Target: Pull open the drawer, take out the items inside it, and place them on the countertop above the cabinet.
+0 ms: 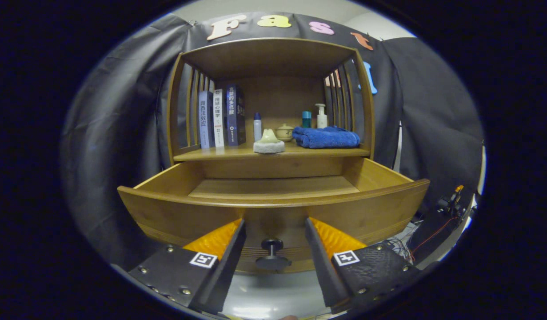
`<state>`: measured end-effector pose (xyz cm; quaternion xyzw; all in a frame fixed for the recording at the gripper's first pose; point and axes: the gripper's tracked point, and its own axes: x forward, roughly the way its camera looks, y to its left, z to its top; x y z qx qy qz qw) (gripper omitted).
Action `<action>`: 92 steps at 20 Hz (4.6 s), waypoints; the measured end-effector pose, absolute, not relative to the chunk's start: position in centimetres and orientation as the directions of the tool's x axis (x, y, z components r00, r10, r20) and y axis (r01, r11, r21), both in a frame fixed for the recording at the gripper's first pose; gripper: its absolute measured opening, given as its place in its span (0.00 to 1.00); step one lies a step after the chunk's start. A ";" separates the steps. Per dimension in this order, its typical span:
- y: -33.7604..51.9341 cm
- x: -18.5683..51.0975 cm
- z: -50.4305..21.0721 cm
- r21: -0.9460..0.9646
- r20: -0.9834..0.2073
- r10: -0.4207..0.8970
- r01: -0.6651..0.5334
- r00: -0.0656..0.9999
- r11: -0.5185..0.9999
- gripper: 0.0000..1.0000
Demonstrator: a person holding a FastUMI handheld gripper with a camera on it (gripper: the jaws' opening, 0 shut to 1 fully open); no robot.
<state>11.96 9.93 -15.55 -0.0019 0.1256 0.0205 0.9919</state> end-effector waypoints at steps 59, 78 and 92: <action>10.8 20.8 -15.1 0.009 -0.287 0.065 -0.065 0.956 0.998 0.82; 11.0 23.3 -14.9 0.032 -0.278 0.070 -0.063 0.958 0.997 0.82; 11.5 26.6 -15.2 0.063 -0.289 0.073 -0.057 0.955 0.996 0.82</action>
